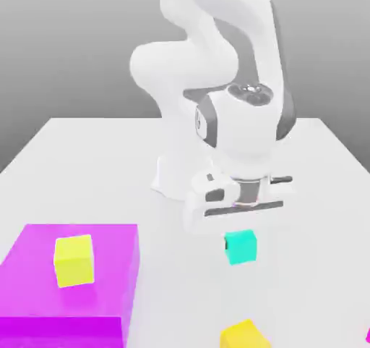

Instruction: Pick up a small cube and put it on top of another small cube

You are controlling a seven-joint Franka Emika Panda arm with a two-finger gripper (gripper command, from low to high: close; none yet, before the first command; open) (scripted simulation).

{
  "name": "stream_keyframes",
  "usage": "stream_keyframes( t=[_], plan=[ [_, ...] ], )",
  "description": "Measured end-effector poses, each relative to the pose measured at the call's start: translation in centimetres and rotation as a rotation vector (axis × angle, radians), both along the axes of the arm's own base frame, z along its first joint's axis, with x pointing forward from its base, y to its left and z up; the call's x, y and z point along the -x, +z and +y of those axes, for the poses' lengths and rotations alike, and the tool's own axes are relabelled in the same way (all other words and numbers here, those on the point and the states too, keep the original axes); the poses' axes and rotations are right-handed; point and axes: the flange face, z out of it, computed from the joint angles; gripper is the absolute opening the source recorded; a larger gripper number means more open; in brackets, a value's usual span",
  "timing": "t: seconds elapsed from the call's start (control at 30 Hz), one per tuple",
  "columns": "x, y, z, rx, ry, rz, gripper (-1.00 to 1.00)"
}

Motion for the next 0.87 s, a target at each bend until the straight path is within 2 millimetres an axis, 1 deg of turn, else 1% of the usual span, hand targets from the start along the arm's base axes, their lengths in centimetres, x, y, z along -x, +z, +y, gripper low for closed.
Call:
stream_keyframes(
  t=[0.2,0.37,0.4,0.43,0.5,0.53,0.7,0.73,0.77,0.8,0.87],
  plan=[
    [-7.0,2.1,-0.1,-0.001,0.127,0.0,-1.0],
    [-12.5,4.1,-0.6,-0.001,0.235,0.001,-1.0],
    [-13.3,3.9,-0.7,-0.001,0.25,0.001,-1.0],
    [-13.7,3.1,-0.7,-0.001,0.257,0.001,-1.0],
    [-14.0,0.5,-0.8,-0.001,0.262,0.001,-1.0],
    [-14.0,-0.9,-0.8,-0.001,0.263,0.001,1.0],
    [-14.0,-0.9,-0.8,-0.001,0.263,0.001,1.0],
    [-14.0,-1.6,-0.8,0.0,0.264,0.0,1.0],
    [-14.1,-1.2,-0.8,0.0,0.264,0.0,1.0],
    [-14.1,-0.2,-0.8,0.0,0.264,0.0,1.0],
    [-14.1,2.4,-0.8,0.0,0.264,0.0,1.0]
  ],
)
